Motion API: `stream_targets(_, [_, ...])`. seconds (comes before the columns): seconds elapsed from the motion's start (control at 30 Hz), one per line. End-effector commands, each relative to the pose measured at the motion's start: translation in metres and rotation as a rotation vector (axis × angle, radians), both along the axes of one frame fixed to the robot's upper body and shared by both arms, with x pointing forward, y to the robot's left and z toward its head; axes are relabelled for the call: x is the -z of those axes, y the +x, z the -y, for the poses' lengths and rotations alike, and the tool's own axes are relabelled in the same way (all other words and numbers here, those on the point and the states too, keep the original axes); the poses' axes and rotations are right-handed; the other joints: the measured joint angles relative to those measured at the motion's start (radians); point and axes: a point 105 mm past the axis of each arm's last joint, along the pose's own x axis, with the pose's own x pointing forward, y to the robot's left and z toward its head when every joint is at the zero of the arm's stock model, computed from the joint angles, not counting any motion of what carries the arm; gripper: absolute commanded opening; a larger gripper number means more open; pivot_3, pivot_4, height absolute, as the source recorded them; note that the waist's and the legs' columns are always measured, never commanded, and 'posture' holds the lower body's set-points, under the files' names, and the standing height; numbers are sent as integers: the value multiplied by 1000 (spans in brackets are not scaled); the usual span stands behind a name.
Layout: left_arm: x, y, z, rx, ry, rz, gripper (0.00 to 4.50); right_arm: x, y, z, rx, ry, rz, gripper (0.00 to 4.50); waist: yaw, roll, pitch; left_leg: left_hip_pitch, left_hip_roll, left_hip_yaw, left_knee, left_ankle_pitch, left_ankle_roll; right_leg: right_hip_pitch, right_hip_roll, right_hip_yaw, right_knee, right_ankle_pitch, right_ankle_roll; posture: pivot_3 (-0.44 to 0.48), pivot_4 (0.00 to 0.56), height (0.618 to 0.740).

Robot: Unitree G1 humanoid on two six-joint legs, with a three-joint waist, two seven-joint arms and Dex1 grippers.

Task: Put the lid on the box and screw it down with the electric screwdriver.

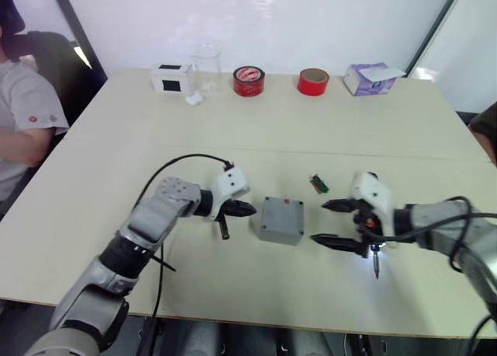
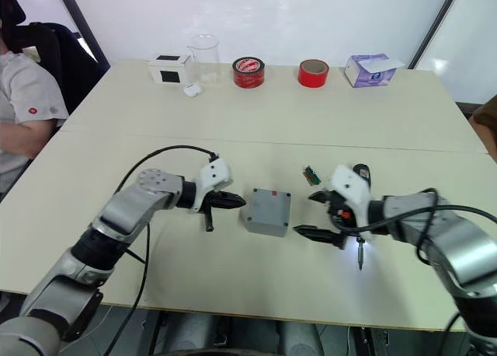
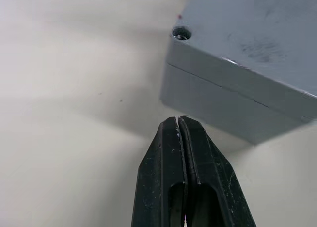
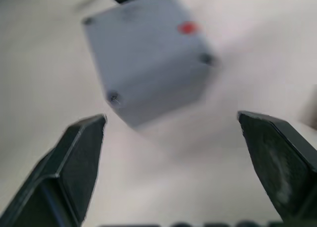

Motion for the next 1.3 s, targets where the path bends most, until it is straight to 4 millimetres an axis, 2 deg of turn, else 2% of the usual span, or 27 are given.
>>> stream_targets(0.03, [-32,-3,6,1,-172,8,0,-34,19,10,152,205,126,4443,-3,-1,0,1,0,0,1,0,0,0,0,0,1,0,0,0,150,740])
stream_targets(0.13, [-45,-2,12,-22,-286,-19,0,-36,43,11,272,303,183,4443,-2,-1,0,1,1,0,1,0,0,0,0,0,3,0,0,0,150,740])
stream_targets(0.27, [-48,-5,15,-30,-326,-28,0,-7,66,7,373,302,182,4443,-2,-1,0,1,0,0,1,0,0,0,1,0,3,0,0,0,150,740])
stream_targets(0.37, [-52,-9,16,-41,-361,-29,0,13,77,8,398,227,196,4443,-2,0,0,1,-1,1,1,0,0,0,1,0,3,0,0,0,150,740])
stream_targets(0.4, [-55,-10,16,-48,-378,-28,0,17,81,11,408,203,206,3922,-1,0,0,1,-1,1,1,0,0,0,0,0,3,0,0,0,150,740])
stream_targets(0.43, [-57,-11,15,-53,-388,-27,0,19,84,14,415,188,215,3727,0,0,0,1,-1,1,1,0,0,0,0,0,3,0,0,0,150,740])
stream_targets(0.53, [-60,-11,10,-75,-402,-26,0,23,88,16,413,179,216,2565,-2,0,0,1,-1,1,1,0,-1,0,0,1,3,0,0,0,150,740])
stream_targets(0.57, [-58,-12,8,-82,-396,-25,0,25,89,16,404,171,215,2312,-2,0,0,1,-1,1,1,0,-1,0,0,1,3,0,0,0,150,740])
stream_targets(1.03, [-55,-14,3,-102,-370,-16,0,38,97,14,378,147,197,2312,-6,0,0,1,-1,1,1,0,-1,0,0,0,3,0,0,0,150,740])
stream_targets(1.13, [-55,-13,4,-100,-365,-13,0,39,99,14,387,155,197,1583,-7,0,0,1,-1,1,1,0,-1,0,1,0,3,0,0,0,150,740])
stream_targets(1.23, [-54,-13,4,-99,-363,-12,0,39,100,13,387,163,199,169,-7,0,0,1,-1,1,1,0,-1,0,1,0,3,0,0,0,150,740])
stream_targets(1.3, [-54,-12,4,-99,-362,-12,0,39,101,12,385,162,200,47,-6,0,0,1,-1,1,1,0,-1,0,1,0,3,0,0,0,150,740])
